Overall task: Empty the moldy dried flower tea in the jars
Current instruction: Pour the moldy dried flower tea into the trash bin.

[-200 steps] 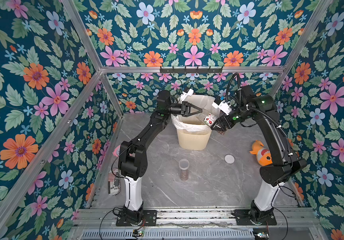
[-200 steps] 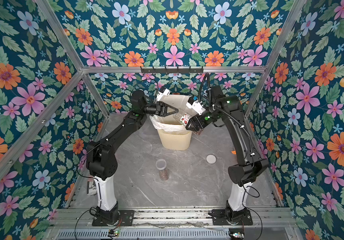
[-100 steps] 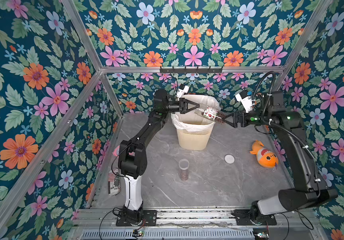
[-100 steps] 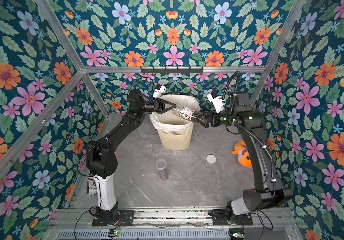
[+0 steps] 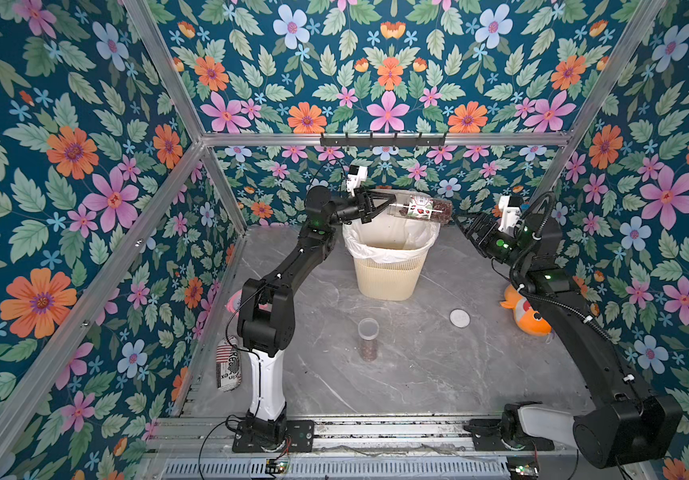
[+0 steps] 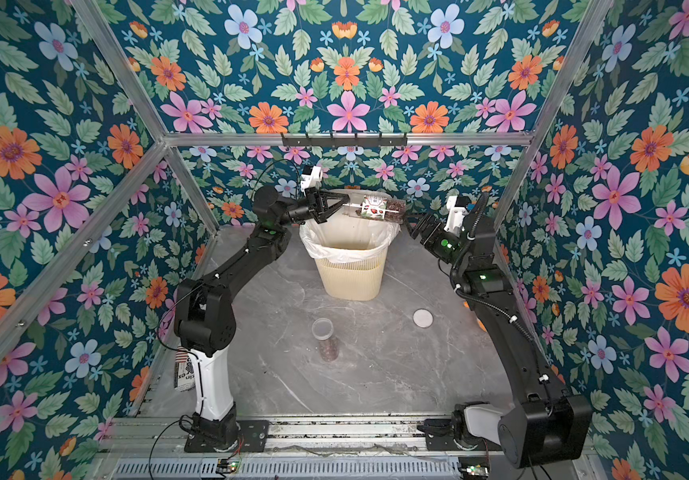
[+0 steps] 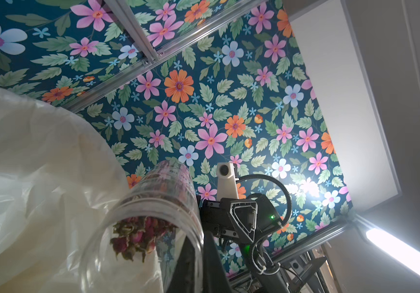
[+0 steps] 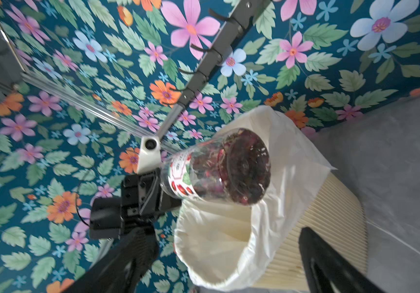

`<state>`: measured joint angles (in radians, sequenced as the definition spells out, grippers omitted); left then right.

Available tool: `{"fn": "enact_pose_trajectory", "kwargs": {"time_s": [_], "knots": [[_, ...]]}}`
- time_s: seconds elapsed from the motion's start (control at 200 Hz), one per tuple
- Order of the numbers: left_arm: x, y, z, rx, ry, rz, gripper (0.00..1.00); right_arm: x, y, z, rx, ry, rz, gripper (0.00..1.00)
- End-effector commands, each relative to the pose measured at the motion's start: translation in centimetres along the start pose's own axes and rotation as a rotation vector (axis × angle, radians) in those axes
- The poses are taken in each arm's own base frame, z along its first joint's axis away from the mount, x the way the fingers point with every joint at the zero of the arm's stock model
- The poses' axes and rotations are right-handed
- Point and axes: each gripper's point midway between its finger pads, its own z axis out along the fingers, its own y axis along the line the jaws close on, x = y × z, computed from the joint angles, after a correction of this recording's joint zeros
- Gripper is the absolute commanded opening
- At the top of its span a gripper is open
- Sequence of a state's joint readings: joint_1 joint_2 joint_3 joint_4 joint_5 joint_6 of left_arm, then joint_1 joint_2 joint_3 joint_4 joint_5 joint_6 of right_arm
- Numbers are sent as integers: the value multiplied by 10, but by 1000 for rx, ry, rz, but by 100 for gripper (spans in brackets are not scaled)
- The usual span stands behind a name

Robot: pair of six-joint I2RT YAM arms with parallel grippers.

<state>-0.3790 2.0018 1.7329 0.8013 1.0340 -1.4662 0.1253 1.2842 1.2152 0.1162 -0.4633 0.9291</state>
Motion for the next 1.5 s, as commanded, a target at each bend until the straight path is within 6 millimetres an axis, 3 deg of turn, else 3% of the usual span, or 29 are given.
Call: {"fn": "enact_pose_trajectory", "kwargs": {"time_s": [0.0,0.39,0.795,1.26,1.34,1.41,1.495], "knots": [[-10,-23,0,56,-86,45,0,-25,26,6,-114,-120,105,95],[-13,-50,9,199,-218,27,0,-32,31,41,-158,-179,194,95],[2,-42,22,213,-195,-21,0,-58,36,67,-219,-271,234,95],[10,-31,17,222,-197,-29,0,-59,37,84,-259,-262,271,61],[12,-29,16,226,-188,-36,10,-61,38,83,-254,-267,256,59],[14,-27,13,217,-184,-43,31,-64,38,80,-236,-280,231,58],[13,-23,6,190,-195,-38,48,-66,40,77,-202,-281,174,58]]}}
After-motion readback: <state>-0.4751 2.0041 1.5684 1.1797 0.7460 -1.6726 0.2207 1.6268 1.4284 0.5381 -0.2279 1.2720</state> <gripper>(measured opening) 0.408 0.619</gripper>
